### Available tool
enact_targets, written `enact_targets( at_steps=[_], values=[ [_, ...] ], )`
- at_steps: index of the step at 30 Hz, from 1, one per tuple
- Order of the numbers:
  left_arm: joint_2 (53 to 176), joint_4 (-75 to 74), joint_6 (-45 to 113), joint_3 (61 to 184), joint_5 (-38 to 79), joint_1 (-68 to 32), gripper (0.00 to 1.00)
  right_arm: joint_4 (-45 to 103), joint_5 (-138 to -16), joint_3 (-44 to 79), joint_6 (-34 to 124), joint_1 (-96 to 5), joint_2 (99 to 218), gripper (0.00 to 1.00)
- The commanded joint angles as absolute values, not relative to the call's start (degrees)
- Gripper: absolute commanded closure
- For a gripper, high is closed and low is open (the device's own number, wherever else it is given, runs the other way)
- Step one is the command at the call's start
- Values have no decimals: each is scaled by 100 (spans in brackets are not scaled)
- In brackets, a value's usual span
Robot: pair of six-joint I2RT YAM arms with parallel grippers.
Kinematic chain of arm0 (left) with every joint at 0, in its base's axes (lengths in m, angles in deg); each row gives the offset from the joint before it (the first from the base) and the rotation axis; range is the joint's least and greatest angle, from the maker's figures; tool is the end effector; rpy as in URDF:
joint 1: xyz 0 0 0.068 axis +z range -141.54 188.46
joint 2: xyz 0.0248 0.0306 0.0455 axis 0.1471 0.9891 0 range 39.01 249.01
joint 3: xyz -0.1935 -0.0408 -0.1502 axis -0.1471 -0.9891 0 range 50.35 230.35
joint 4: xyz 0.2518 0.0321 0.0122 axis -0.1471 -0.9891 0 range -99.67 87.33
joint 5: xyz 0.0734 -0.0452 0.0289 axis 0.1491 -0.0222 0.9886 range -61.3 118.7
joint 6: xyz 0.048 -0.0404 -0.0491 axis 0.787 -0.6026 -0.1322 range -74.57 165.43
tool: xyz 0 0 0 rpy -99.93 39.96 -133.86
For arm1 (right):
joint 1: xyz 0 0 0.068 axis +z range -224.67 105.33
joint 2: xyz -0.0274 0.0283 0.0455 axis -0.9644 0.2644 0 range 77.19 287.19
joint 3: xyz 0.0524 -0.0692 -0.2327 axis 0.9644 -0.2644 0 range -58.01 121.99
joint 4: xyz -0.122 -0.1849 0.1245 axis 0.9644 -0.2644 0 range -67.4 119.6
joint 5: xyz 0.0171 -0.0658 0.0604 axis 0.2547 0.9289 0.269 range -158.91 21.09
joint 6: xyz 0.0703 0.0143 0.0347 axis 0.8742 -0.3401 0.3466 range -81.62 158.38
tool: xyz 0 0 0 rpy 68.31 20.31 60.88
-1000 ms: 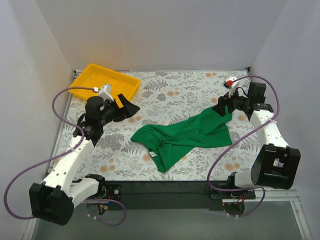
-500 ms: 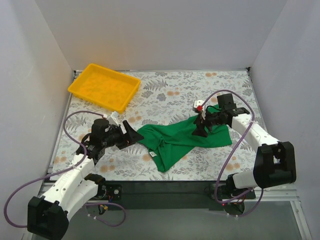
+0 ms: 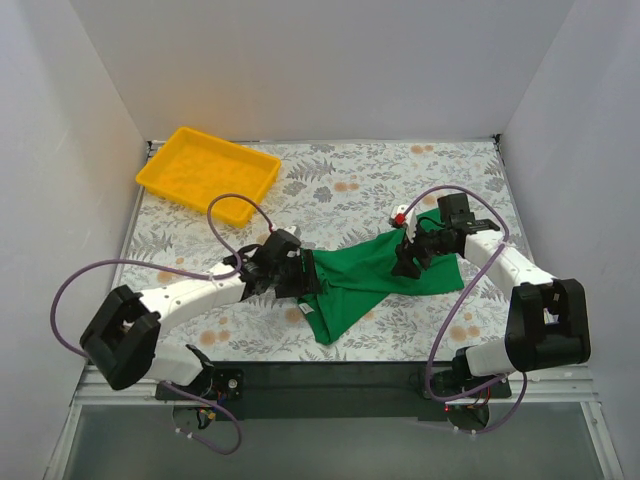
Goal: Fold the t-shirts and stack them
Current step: Flatten the tshirt out
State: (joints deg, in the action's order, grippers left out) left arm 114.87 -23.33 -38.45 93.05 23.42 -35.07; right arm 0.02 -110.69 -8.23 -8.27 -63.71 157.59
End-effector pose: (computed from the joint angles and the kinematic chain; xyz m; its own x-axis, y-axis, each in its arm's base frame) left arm 0.1966 -0.1954 0.1505 -0.7835 -0.6213 0.0109 -0.5045 0.6257 -0.5950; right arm 0.2634 0.0975 0.1710 -0.2452 -0.5998 -0.7616 -0.9400 0.3393 0.0354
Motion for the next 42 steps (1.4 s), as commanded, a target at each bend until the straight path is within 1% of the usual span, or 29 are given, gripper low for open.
enact_targets(
  at_steps=[1, 5, 9, 12, 15, 16, 17, 20, 22, 25, 34, 37, 38, 42],
  values=[
    [11863, -2683, -3456, 9858, 3291, -3724, 44, 121, -11109, -853, -732, -6508, 15647, 33],
    [12670, -3026, -3166, 10412, 3581, -3882, 44, 113, -11153, -862, -723, -6561, 15665, 33],
    [13207, -3368, -2981, 10888, 3933, -4049, 45, 121, -11153, -853, -723, -6596, 15691, 33],
    [13515, -3562, -2875, 11178, 4196, -4137, 50, 121, -11162, -862, -714, -6614, 15709, 33],
    [13666, -3711, -2823, 11407, 4530, -4243, 60, 121, -11180, -862, -714, -6632, 15709, 33],
    [13657, -3738, -2814, 11451, 4601, -4260, 67, 121, -11171, -862, -714, -6649, 15709, 33],
    [13648, -3773, -2805, 11495, 4671, -4313, 77, 113, -11188, -862, -714, -6641, 15709, 33],
    [13526, -3958, -2770, 11679, 4900, -4401, 90, 113, -11188, -862, -706, -6658, 15709, 33],
    [13342, -4063, -2735, 11776, 4935, -4410, 91, 104, -11188, -871, -706, -6649, 15726, 33],
    [13148, -4143, -2691, 11776, 4936, -4410, 100, 113, -11171, -862, -706, -6658, 15735, 33],
    [12348, -4240, -2594, 11943, 5041, -4287, 100, 95, -11004, -880, -785, -6702, 15639, 33],
    [12163, -4064, -2445, 12048, 4805, -3936, 100, 86, -10908, -906, -863, -6728, 15612, 32],
    [12137, -4012, -2410, 12092, 4682, -3665, 100, 78, -10881, -906, -890, -6728, 15603, 32],
    [12084, -3669, -2357, 12180, 3813, -3040, 100, 69, -10618, -976, -1030, -6737, 15568, 32]
  ],
)
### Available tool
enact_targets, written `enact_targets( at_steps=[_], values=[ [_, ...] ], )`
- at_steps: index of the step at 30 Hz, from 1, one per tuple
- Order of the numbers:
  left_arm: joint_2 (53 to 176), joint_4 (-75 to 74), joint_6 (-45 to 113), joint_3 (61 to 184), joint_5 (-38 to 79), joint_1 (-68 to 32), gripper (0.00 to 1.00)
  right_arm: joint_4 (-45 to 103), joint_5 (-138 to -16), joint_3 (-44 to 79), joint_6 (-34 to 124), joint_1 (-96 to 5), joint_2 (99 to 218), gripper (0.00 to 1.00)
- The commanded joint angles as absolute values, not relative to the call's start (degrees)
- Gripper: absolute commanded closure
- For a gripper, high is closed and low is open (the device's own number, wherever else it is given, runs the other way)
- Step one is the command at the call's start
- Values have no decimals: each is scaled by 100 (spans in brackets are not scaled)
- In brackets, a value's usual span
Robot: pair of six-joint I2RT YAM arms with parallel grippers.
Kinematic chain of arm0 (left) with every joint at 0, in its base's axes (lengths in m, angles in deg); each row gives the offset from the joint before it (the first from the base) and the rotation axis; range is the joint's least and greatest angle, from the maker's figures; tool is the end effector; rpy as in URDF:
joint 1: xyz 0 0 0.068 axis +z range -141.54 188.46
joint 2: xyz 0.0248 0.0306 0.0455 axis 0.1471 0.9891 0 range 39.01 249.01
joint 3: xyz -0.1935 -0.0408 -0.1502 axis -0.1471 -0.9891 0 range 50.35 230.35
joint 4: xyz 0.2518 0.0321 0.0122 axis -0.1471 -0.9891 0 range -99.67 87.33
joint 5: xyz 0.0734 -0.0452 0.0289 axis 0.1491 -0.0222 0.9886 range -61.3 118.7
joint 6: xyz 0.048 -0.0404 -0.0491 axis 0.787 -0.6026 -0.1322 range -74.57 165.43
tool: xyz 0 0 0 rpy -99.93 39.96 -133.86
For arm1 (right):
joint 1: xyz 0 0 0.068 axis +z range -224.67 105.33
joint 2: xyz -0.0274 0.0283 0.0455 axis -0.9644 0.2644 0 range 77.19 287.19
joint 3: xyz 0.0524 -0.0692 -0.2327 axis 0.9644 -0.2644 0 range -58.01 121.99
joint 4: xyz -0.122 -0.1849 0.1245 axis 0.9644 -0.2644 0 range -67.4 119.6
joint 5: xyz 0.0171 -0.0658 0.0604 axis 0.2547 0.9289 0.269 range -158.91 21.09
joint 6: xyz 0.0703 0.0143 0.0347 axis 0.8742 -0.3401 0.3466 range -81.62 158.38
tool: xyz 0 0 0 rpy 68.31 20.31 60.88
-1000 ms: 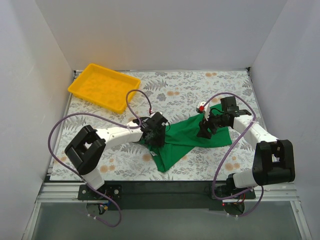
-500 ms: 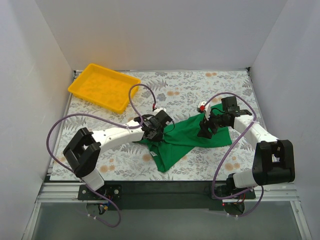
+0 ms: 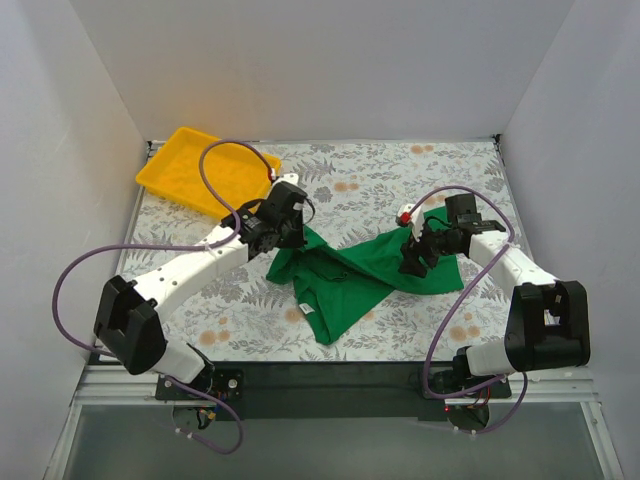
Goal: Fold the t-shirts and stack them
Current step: Flatten the tshirt out
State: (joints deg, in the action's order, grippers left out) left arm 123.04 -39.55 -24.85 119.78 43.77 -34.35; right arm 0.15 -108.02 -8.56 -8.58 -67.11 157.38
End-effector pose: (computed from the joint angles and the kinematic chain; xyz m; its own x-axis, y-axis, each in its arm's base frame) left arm 0.2522 -0.2092 0.2394 -0.6996 -0.5909 -0.4016 -0.3588 0.7767 -0.5177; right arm 0.2690 0.0793 0.1686 -0.2851 -0.6099 -0.7394 -0.9105 0.4133 0.0101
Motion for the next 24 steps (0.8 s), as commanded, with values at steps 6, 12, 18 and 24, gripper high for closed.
enact_targets(
  at_steps=[6, 12, 18, 24],
  values=[
    [12277, -3510, -2339, 12505, 3292, -2643, 100, 77, -10284, -1003, -1189, -6781, 15612, 32],
    [12462, -3519, -2286, 12760, 3160, -2564, 100, 51, -9984, -967, -1250, -6851, 15656, 32],
    [12453, -3510, -2269, 12787, 3055, -2468, 100, -54, -10064, -1213, -1452, -6843, 15559, 32],
    [12392, -3484, -2269, 12734, 2967, -2424, 100, -90, -9537, -1468, -1655, -6843, 15673, 33]
  ],
)
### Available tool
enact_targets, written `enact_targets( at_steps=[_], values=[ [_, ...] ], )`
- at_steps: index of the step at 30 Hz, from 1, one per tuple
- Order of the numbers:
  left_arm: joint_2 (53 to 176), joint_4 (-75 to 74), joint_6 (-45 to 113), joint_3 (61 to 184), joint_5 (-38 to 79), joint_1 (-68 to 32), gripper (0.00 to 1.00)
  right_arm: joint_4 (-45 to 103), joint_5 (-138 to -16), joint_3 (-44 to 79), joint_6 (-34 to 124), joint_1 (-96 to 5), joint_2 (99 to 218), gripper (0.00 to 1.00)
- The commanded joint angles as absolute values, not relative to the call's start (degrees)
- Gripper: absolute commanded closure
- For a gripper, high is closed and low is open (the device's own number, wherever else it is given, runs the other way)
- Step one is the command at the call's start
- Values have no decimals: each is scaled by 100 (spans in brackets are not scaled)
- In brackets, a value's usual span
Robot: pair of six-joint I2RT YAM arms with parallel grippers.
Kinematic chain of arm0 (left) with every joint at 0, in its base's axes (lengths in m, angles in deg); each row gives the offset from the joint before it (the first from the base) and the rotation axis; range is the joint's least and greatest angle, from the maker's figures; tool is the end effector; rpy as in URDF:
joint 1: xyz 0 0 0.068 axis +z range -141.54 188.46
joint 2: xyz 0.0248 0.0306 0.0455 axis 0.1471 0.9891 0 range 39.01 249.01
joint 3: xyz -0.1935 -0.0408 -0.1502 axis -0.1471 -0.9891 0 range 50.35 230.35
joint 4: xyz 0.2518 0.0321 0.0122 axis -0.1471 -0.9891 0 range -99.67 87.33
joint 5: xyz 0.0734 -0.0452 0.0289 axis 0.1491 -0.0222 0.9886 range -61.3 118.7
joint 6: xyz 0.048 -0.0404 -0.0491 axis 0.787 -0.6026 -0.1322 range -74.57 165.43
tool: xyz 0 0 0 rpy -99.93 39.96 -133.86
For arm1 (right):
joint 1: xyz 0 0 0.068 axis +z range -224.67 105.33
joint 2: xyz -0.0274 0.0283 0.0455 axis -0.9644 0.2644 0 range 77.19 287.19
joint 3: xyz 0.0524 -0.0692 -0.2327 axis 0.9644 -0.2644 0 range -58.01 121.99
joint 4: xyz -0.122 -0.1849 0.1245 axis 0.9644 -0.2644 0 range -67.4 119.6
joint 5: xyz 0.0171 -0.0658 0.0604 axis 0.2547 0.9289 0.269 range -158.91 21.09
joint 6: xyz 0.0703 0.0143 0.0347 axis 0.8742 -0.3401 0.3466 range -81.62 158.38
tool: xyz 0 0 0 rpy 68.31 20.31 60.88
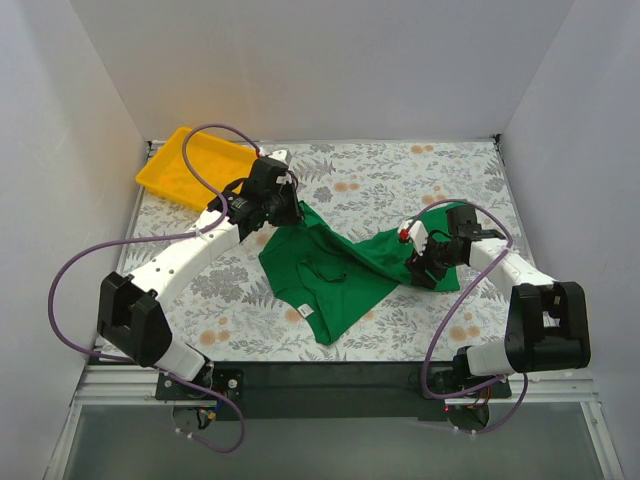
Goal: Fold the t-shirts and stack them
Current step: Flatten the tshirt out
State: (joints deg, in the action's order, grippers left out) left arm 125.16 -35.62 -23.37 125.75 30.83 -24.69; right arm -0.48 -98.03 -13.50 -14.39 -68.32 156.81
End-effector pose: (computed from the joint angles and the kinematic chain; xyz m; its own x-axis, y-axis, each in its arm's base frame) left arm 0.2955 -0.1899 0.2678 -0.6977 -0.6570 -0.2854 -0.3497 0.6601 -0.6648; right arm 0.2565 0.0621 0.1393 -0.3072 -0.7341 -0.6057 -0.8996 0.4317 -0.0669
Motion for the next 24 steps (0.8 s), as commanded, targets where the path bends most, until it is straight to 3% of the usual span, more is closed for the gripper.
enact_targets(
  at_steps=[1, 17, 23, 24],
  values=[
    [12365, -3484, -2269, 12726, 2967, -2423, 100, -81, -9449, -1494, -1681, -6851, 15682, 33],
    [12225, -3475, -2269, 12655, 2879, -2362, 100, 33, -9140, -1811, -1751, -6843, 15506, 38],
    [12102, -3457, -2304, 12506, 2879, -2353, 100, 157, -9149, -1723, -1549, -6799, 15875, 53],
    [12067, -3457, -2312, 12488, 2879, -2344, 100, 209, -9088, -1715, -1523, -6799, 15867, 61]
  ],
)
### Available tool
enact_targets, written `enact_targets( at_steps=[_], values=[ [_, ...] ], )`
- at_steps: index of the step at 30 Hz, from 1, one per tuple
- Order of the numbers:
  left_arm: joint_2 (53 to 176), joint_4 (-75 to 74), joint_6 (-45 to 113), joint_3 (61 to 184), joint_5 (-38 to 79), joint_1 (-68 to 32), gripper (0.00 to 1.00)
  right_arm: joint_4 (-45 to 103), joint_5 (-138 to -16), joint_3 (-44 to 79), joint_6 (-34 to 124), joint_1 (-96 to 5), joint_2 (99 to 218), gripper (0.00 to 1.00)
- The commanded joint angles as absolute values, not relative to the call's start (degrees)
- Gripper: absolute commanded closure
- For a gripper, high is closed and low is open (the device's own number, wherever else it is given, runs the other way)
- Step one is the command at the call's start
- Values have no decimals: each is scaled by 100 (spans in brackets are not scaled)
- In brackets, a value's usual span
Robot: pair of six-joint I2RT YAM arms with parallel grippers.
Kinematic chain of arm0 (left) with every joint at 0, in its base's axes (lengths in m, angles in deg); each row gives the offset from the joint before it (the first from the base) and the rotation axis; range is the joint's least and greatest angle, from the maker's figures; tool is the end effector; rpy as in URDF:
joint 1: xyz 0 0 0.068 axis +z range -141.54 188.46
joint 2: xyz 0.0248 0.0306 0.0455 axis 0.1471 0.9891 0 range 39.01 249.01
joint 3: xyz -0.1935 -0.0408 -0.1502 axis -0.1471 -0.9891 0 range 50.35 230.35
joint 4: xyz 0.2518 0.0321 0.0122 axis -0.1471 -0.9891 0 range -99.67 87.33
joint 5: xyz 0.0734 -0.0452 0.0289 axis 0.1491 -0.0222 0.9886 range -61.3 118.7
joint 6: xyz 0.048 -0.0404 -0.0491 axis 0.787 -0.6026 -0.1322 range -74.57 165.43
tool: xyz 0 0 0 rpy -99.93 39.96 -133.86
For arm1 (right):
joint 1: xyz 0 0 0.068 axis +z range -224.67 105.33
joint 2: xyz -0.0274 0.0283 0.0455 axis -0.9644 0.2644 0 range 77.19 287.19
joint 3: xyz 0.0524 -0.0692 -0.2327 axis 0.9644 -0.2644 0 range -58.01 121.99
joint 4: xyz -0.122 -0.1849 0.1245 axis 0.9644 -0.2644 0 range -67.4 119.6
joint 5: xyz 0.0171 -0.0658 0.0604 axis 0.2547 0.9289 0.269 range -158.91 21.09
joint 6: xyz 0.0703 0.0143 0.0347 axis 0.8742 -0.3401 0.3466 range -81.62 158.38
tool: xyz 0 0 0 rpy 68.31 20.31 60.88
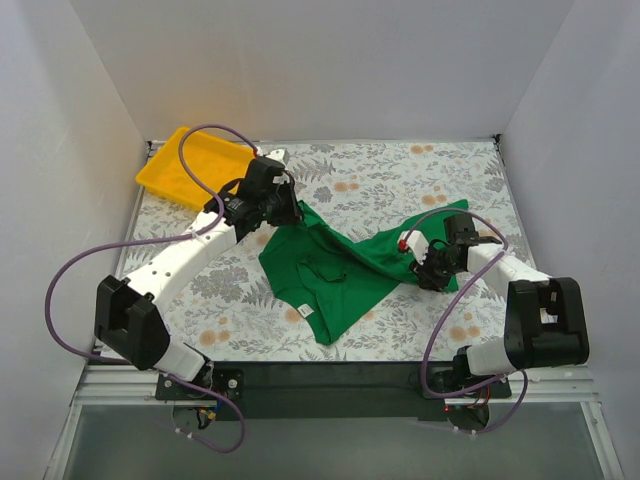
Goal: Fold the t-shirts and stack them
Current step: Flatten the tshirt out
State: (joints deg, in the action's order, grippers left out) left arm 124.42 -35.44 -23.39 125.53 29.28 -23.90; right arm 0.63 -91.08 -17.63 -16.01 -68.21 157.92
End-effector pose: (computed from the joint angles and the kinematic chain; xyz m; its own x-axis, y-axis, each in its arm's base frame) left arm 0.2954 -0.1863 0.2710 -0.7014 -0.6593 -0.2707 -0.3459 0.6470 -0.6795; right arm 0.2453 0.0538 0.1125 -0.3488 -0.7972 -0.4927 -0.8936 0.4414 -0.0816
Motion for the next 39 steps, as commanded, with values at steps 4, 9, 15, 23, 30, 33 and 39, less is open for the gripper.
enact_targets(
  at_steps=[4, 9, 15, 23, 30, 33, 39],
  values=[
    [11839, -3449, -2304, 12374, 2888, -2336, 100, 113, -8877, -1636, -1321, -6799, 15290, 97],
    [11215, -3159, -2146, 12181, 2564, -2336, 100, -826, -8833, -978, -1443, -6807, 13815, 99],
    [9932, -2395, -1953, 12154, 2027, -2336, 100, -1855, -8728, 1262, -1322, -6808, 12914, 99],
    [9333, -1726, -2224, 13171, 780, -2336, 100, -1918, -8675, 4775, -1180, -6834, 12896, 99],
    [9316, -1498, -2567, 13920, 427, -2344, 100, -1391, -8315, 6019, -987, -6939, 12800, 99],
    [9263, -1357, -2603, 14061, 427, -2336, 100, -1250, -8148, 6108, -996, -6948, 12721, 99],
    [9227, -1225, -2594, 14149, 436, -2344, 100, -1206, -8112, 5959, -996, -6948, 12668, 99]
  ],
)
